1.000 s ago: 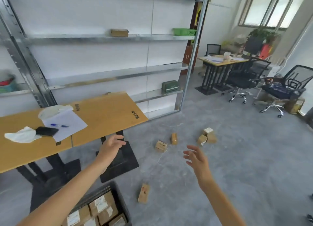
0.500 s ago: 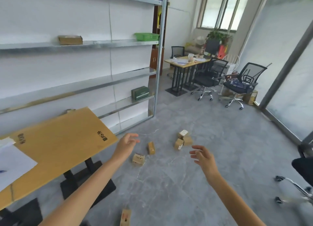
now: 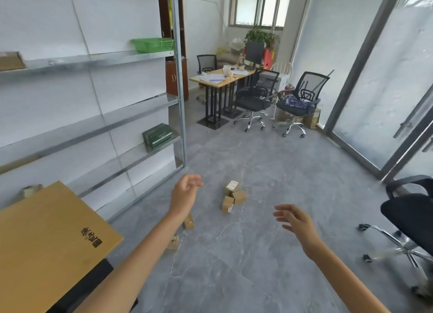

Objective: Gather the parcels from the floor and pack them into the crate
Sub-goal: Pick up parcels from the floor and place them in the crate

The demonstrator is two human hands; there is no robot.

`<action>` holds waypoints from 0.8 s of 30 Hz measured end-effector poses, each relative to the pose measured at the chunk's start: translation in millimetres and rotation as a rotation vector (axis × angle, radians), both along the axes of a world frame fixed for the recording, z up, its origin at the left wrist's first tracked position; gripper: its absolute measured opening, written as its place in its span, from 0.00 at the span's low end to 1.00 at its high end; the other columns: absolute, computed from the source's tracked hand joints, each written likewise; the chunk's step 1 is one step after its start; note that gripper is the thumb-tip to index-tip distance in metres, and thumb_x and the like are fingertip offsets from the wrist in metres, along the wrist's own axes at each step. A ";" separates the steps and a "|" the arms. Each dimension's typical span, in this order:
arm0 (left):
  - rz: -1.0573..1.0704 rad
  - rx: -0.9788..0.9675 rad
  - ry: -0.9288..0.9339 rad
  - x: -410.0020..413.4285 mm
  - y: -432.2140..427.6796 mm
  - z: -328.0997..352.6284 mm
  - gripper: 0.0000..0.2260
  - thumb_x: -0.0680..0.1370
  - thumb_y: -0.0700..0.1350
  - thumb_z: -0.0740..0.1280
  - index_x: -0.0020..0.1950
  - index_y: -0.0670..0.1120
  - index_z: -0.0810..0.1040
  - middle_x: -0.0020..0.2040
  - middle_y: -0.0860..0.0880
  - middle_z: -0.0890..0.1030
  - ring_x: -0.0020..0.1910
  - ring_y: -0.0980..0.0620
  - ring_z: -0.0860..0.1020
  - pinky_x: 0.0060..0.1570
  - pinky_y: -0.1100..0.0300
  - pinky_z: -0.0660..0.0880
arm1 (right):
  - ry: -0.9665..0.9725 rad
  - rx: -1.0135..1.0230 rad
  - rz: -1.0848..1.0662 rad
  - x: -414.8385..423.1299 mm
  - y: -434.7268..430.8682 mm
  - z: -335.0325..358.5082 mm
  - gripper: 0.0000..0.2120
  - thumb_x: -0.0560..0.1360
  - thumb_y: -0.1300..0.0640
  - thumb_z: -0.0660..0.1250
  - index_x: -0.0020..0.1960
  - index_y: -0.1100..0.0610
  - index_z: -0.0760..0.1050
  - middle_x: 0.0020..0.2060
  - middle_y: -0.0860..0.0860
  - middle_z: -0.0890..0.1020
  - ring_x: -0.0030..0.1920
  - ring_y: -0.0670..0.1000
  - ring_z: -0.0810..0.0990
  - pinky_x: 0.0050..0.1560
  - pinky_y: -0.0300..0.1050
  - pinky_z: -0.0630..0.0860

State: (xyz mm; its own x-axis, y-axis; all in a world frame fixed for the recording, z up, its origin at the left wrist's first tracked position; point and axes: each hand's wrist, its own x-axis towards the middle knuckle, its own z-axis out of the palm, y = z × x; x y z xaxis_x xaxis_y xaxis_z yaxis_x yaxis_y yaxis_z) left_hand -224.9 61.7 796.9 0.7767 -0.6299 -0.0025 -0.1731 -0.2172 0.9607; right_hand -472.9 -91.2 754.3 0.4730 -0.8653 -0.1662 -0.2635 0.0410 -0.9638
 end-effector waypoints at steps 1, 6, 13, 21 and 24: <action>-0.005 0.011 0.008 3.1 -14.3 -5.5 0.10 0.79 0.36 0.58 0.55 0.43 0.76 0.49 0.46 0.82 0.52 0.50 0.77 0.55 0.55 0.72 | -0.003 0.003 -0.015 2.4 -14.9 -3.4 0.13 0.80 0.67 0.55 0.49 0.58 0.77 0.47 0.60 0.82 0.47 0.57 0.79 0.52 0.50 0.72; -0.026 0.065 0.021 28.0 -92.9 -30.3 0.10 0.78 0.35 0.59 0.56 0.41 0.77 0.48 0.46 0.82 0.53 0.47 0.78 0.57 0.53 0.72 | -0.014 0.045 -0.034 24.1 -94.2 -23.8 0.14 0.80 0.67 0.54 0.49 0.57 0.78 0.47 0.59 0.82 0.48 0.57 0.80 0.54 0.51 0.73; -0.040 0.140 0.006 65.7 -215.7 -42.8 0.09 0.79 0.37 0.59 0.55 0.43 0.76 0.51 0.46 0.83 0.51 0.49 0.78 0.48 0.61 0.73 | -0.014 0.066 0.014 69.9 -228.4 -23.2 0.14 0.80 0.66 0.54 0.48 0.56 0.77 0.46 0.57 0.82 0.47 0.56 0.80 0.52 0.49 0.73; 0.041 0.170 0.063 117.8 -317.1 -63.7 0.09 0.79 0.37 0.58 0.54 0.43 0.77 0.50 0.45 0.83 0.51 0.48 0.79 0.49 0.58 0.73 | -0.008 0.144 0.021 135.7 -325.9 -36.3 0.14 0.80 0.65 0.55 0.47 0.55 0.77 0.44 0.55 0.82 0.47 0.54 0.80 0.51 0.48 0.73; 0.058 0.180 0.105 141.6 -355.4 -80.6 0.10 0.78 0.35 0.59 0.53 0.41 0.77 0.51 0.41 0.82 0.53 0.46 0.78 0.55 0.53 0.74 | 0.009 0.181 0.010 167.8 -355.6 -48.7 0.13 0.79 0.65 0.55 0.46 0.54 0.77 0.43 0.53 0.83 0.46 0.53 0.80 0.51 0.48 0.74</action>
